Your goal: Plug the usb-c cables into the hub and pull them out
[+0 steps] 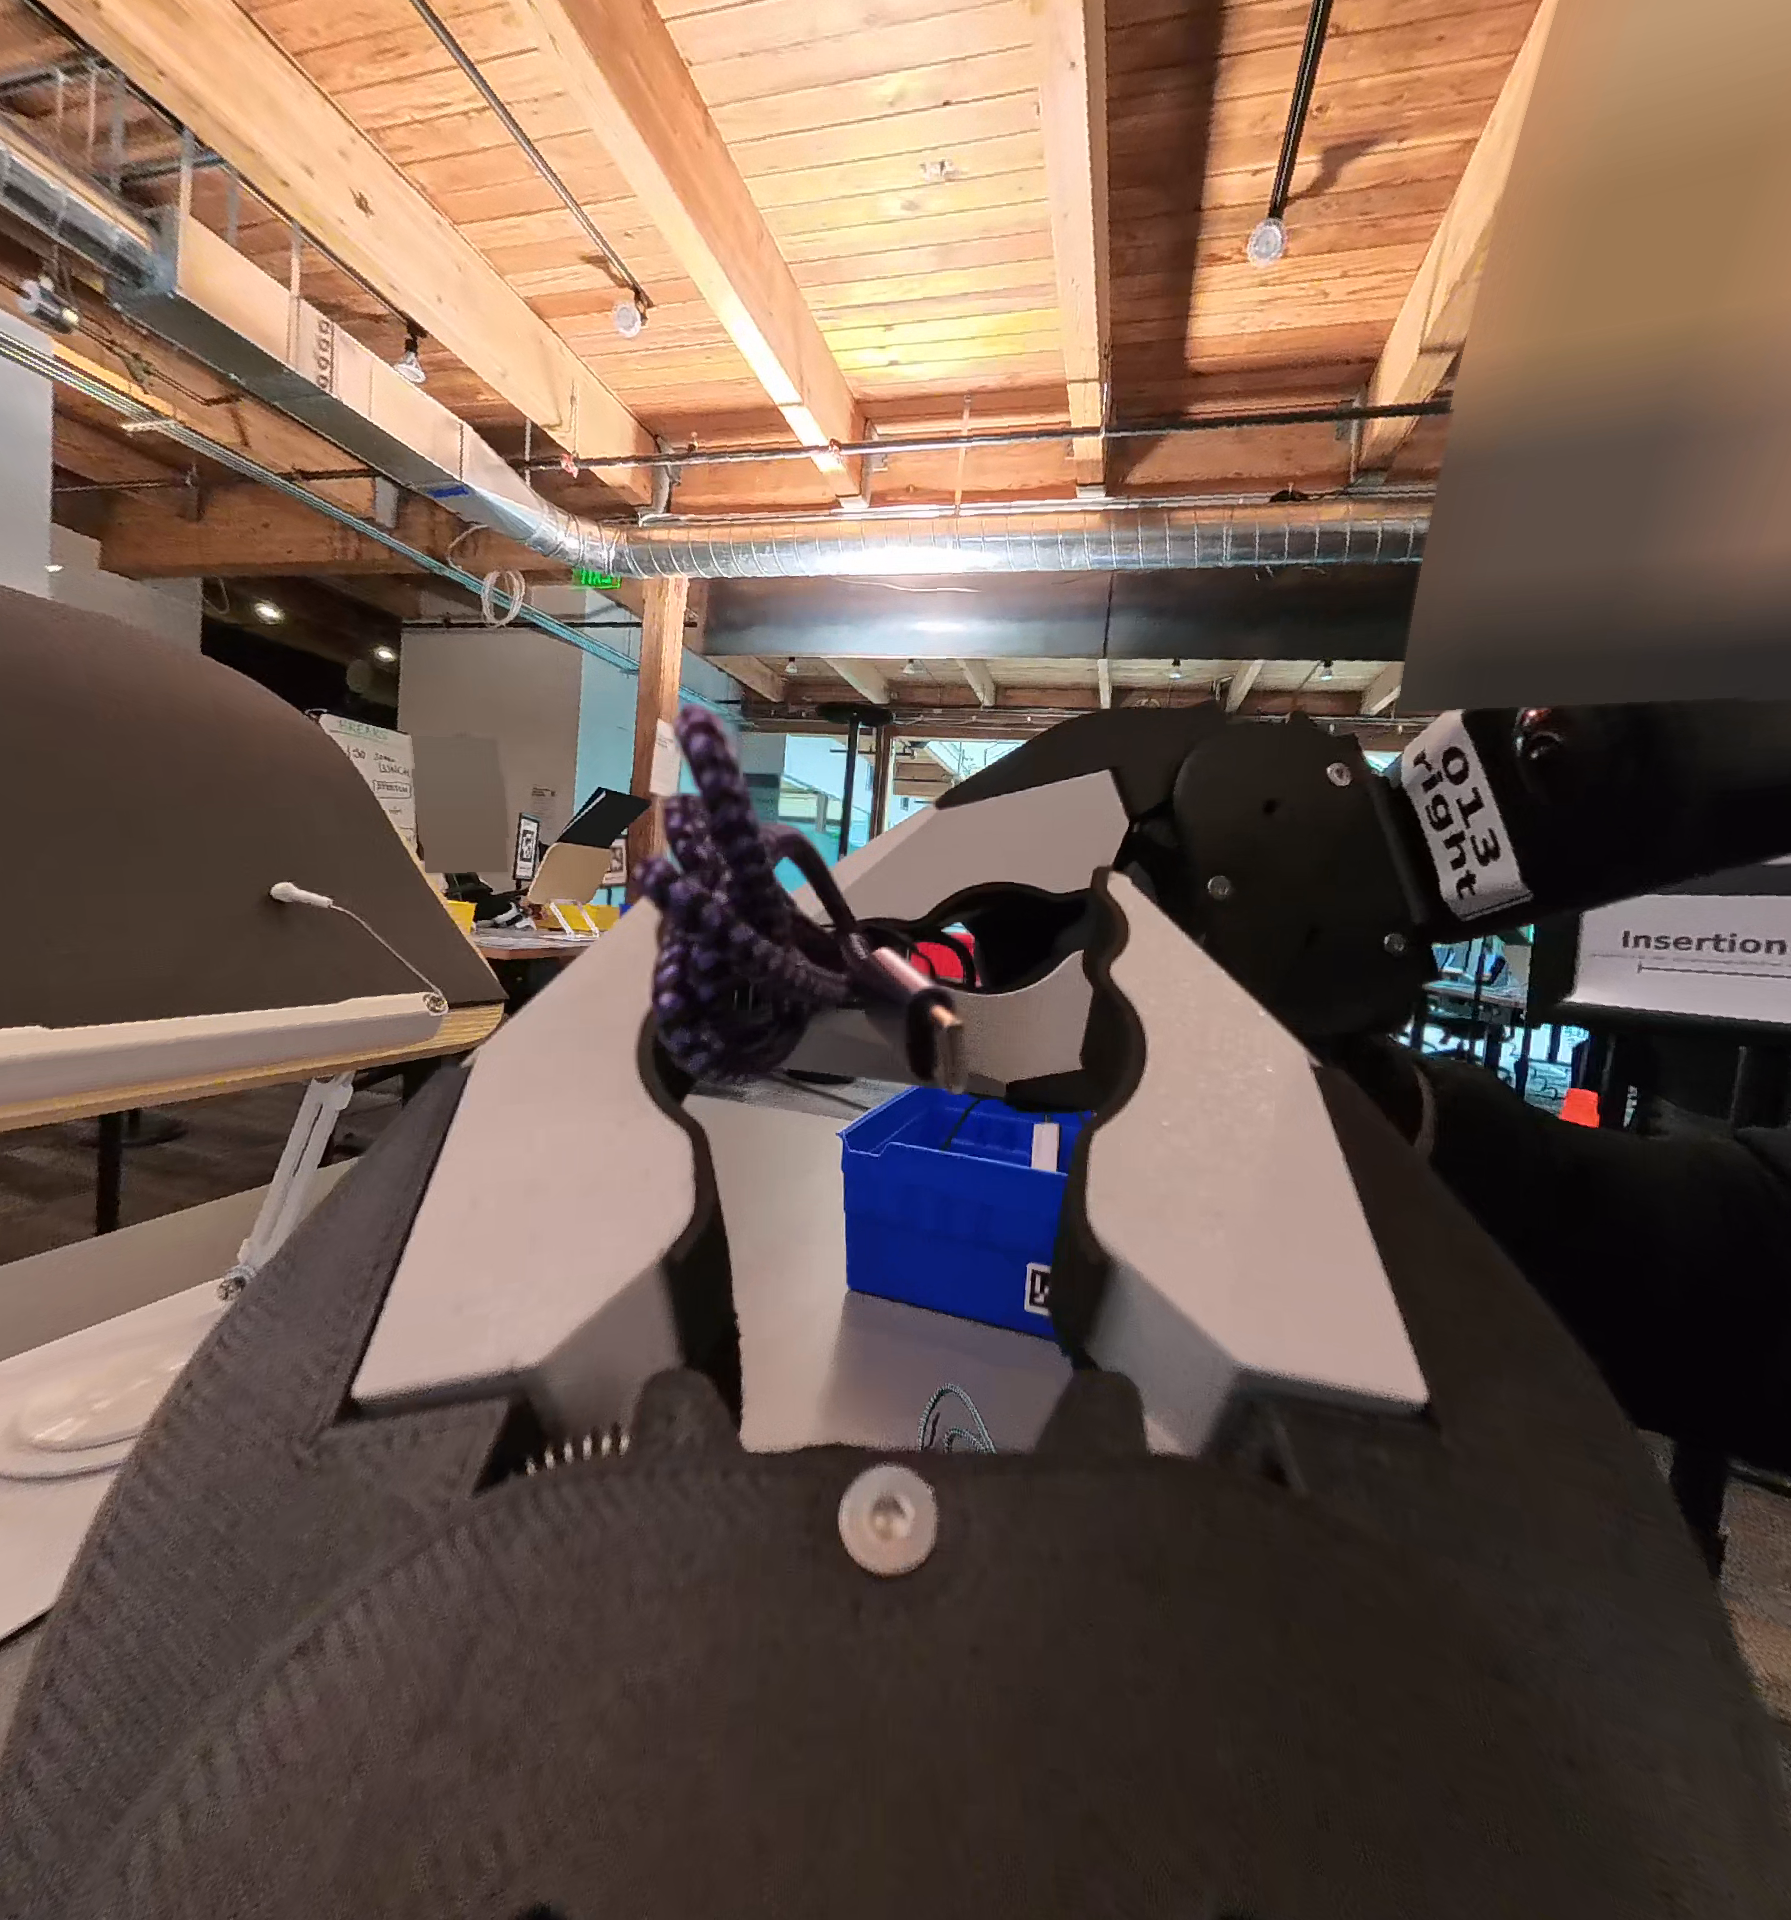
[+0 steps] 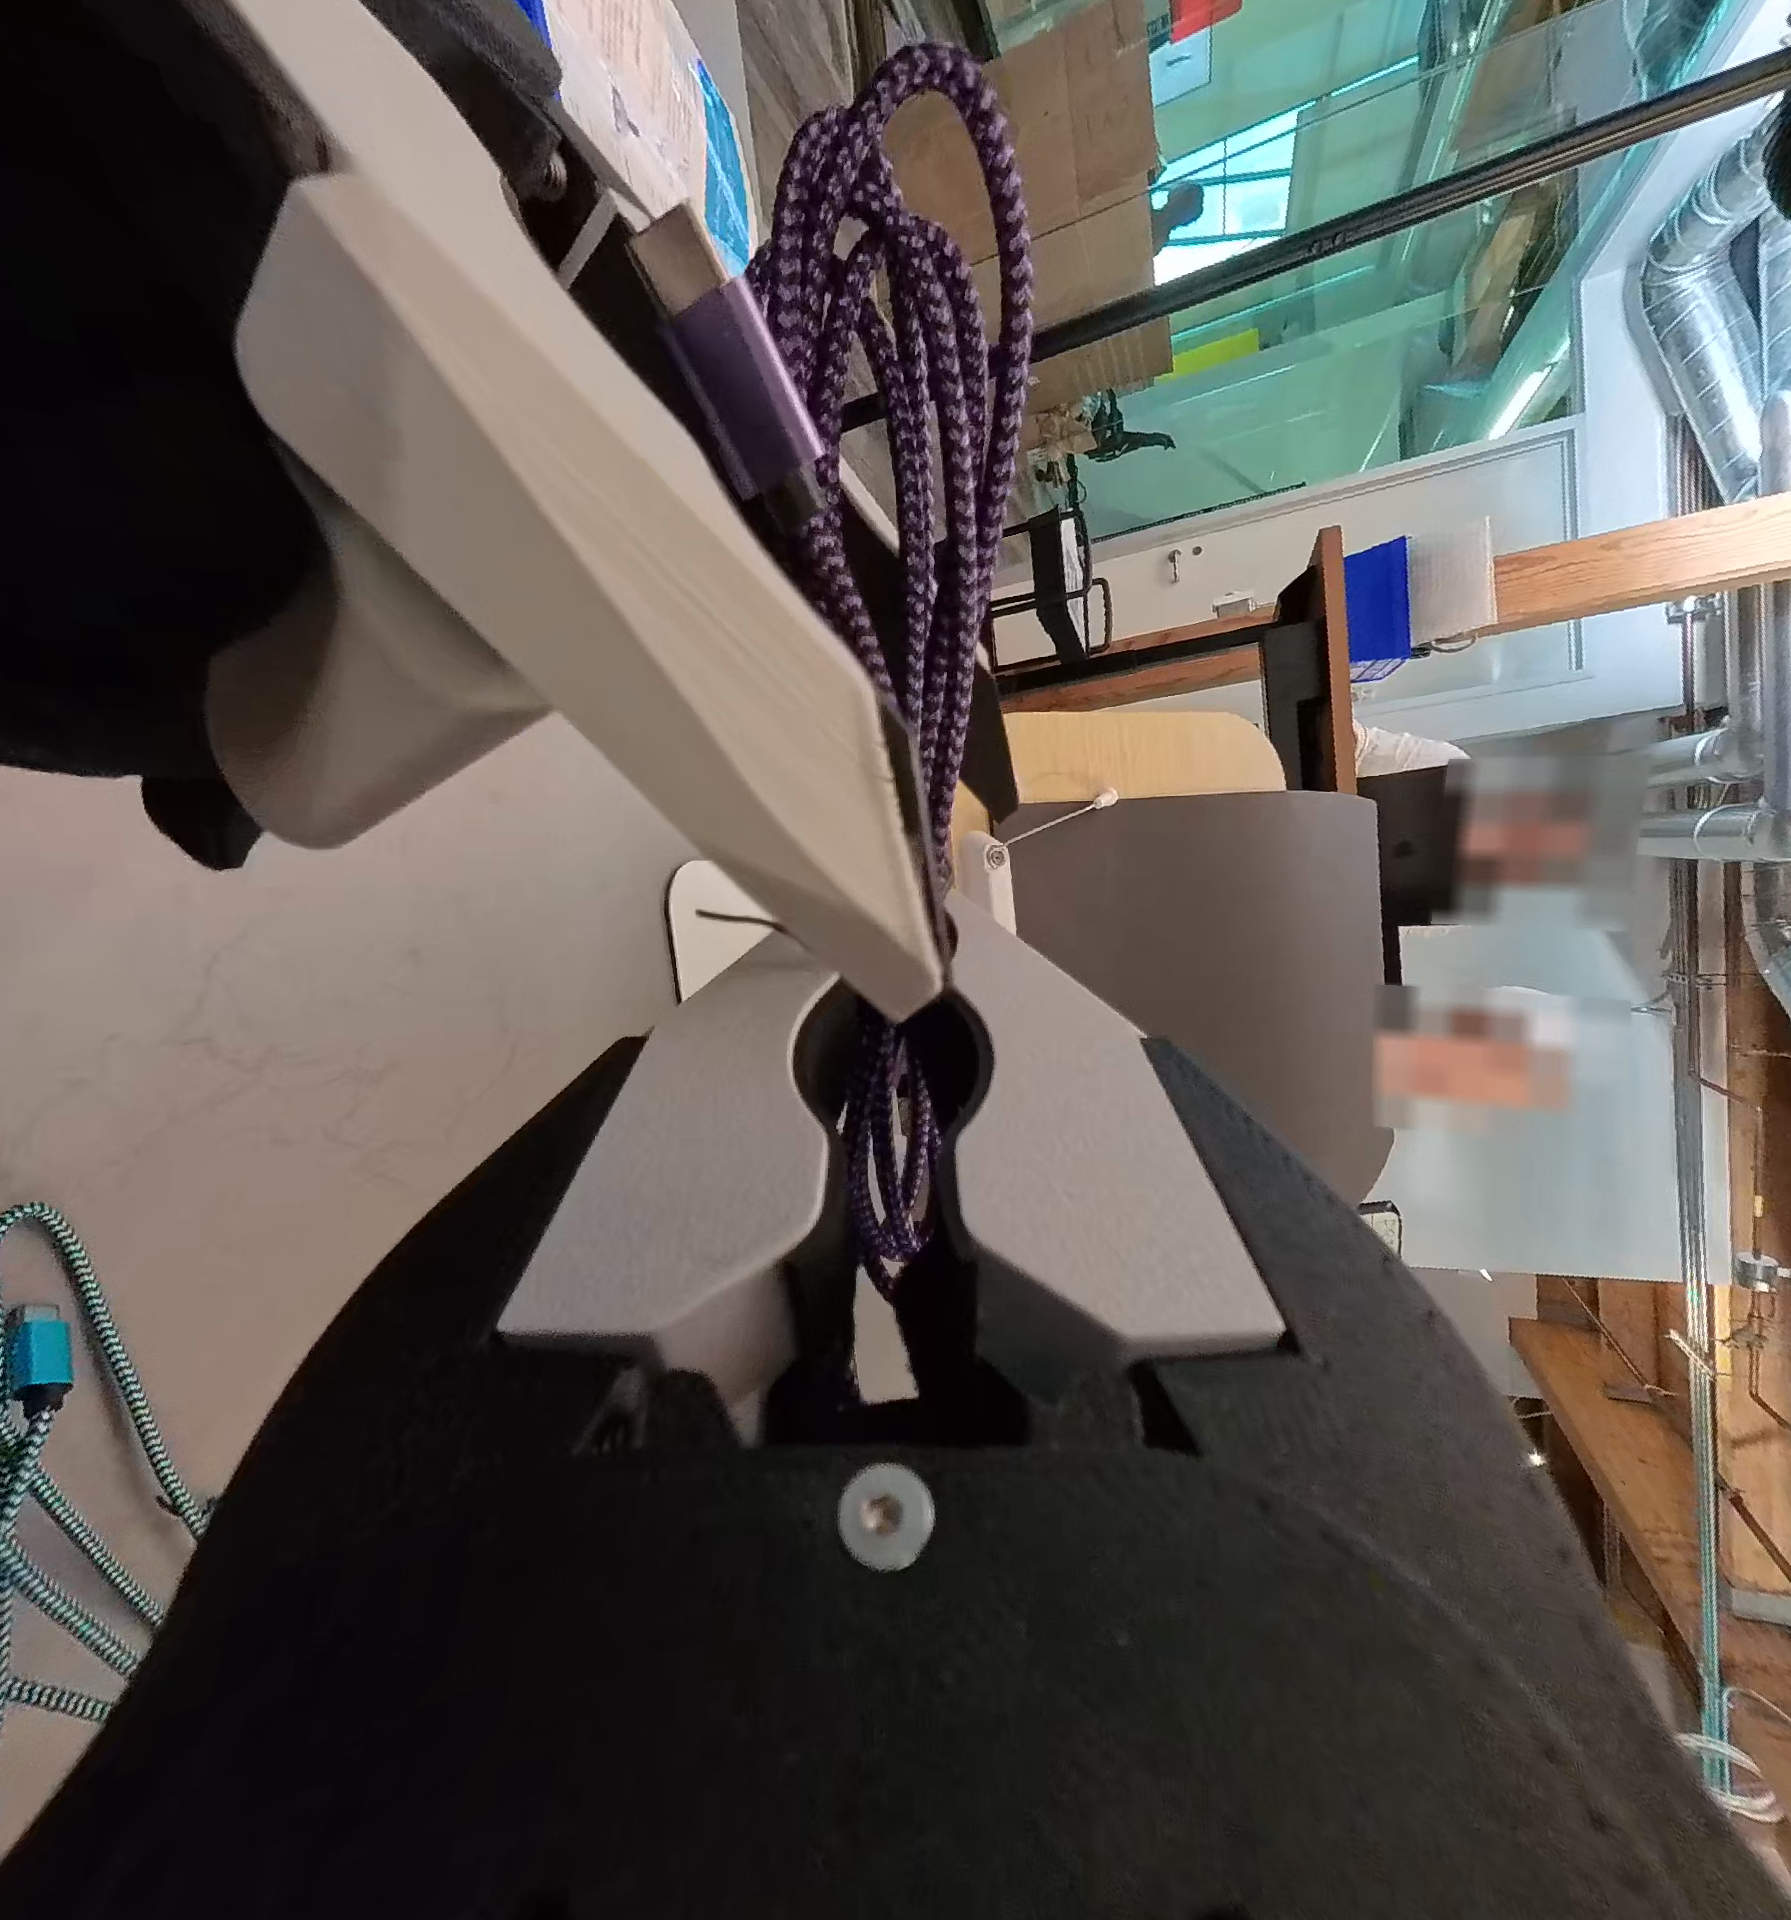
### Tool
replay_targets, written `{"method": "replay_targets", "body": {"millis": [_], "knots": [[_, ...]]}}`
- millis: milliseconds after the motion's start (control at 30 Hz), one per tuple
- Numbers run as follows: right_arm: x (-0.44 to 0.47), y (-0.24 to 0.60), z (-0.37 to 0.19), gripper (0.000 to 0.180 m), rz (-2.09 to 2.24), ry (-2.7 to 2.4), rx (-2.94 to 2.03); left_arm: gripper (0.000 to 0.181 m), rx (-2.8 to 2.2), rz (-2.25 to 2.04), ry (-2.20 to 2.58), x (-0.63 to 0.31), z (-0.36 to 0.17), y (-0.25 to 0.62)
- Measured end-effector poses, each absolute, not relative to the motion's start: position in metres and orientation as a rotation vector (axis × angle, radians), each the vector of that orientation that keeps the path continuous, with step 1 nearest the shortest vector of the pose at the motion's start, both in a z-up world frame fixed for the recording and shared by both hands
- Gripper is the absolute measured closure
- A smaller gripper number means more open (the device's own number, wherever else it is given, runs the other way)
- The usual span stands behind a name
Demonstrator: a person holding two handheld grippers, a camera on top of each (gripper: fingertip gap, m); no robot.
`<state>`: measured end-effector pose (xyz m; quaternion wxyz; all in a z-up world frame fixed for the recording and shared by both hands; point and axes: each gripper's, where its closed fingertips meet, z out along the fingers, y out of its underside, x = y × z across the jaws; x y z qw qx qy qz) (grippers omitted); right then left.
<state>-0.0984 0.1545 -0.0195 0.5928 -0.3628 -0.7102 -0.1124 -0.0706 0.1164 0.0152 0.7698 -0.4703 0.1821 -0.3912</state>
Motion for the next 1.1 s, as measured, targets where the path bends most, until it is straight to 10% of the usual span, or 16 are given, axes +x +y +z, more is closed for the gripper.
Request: {"method": "replay_targets", "body": {"millis": [1100], "knots": [[-0.092,0.168,-0.032,0.178,-0.309,-1.605,-0.907,0.123,-1.222,-0.858,0.352,-0.062,-0.018,0.140]]}}
